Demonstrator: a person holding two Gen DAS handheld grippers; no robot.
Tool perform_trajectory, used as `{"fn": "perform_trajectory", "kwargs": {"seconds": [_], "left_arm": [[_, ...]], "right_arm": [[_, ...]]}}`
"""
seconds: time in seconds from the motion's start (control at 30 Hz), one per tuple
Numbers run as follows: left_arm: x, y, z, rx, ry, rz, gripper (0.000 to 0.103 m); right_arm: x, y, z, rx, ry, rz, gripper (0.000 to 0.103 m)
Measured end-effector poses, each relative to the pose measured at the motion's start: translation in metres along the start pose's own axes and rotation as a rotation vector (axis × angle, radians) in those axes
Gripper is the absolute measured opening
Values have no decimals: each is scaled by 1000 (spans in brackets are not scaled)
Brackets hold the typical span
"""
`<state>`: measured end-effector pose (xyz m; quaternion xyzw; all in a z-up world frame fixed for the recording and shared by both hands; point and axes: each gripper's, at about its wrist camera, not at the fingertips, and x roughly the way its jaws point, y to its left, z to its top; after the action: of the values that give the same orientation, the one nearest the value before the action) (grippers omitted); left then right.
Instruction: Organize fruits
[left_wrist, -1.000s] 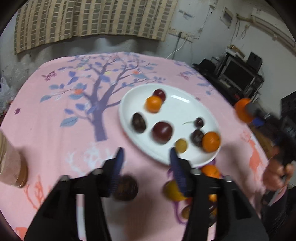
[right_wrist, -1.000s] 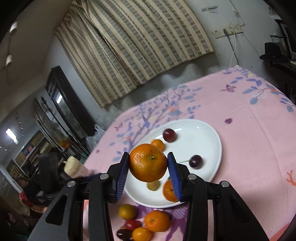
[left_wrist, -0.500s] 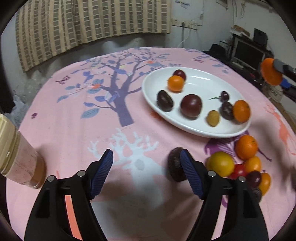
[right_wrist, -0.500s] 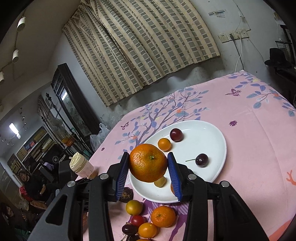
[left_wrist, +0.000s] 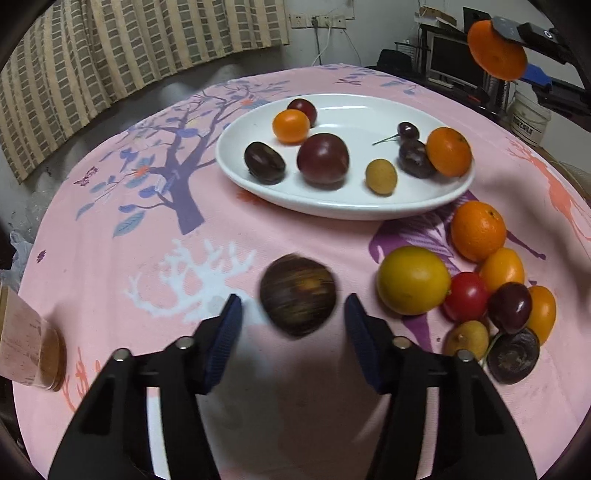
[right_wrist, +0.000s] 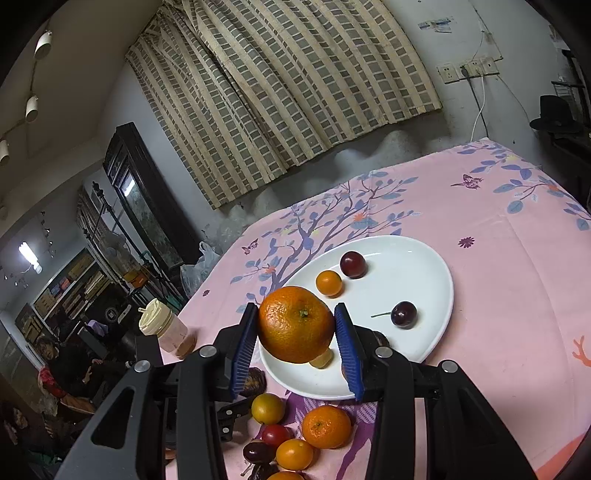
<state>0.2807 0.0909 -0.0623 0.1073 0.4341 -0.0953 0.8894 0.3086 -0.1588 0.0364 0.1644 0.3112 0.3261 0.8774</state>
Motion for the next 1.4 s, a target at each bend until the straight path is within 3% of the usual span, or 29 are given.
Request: {"fn": "perform_trajectory", "kwargs": {"seconds": [0.03,0.17,0.37,0.6,0.67,0.7,0.73,0.77,0.9,1.03,1.17,1.3,1.4], "left_arm": [[-1,-1,0,-2,-3,-4,42],[-4,-1,4,-18,-11,9,42],[-42,16,42,-149,-148,-64,42],[5,-5,108,-145,-135,-51,42],[18,-14,118,-143,-125,-11,49],[20,-17,121,-143,-124,30,71],[16,-19,121,-147,-137,55,92],[8,-20,119,-153,-171,67,96],[-26,-19,102,-124,-247,121,98],[-37,-4,72,-177,-236,139,98],[-37,13,44,-230,-187,150,98],[-38,26,17,-278,-147,155,98],[-41,31,5,-311,-125,133,98]], "right_arm": [[0,0,-1,2,-1,-3,42],[0,-3,-1,12,-5,-15,42],[17,-12,0,22,9,-68,42],[60,-31,0,1,69,-195,42],[65,-32,-3,-16,84,-201,44],[64,-31,-4,-20,87,-199,46],[62,-29,-5,-28,90,-189,58],[57,-25,-4,-44,83,-178,61],[31,0,-9,-102,50,-146,63],[15,11,-24,-79,96,-63,63],[10,19,-49,-114,204,-64,63],[14,18,-80,-120,411,22,63],[9,25,-95,-174,461,50,63]]}}
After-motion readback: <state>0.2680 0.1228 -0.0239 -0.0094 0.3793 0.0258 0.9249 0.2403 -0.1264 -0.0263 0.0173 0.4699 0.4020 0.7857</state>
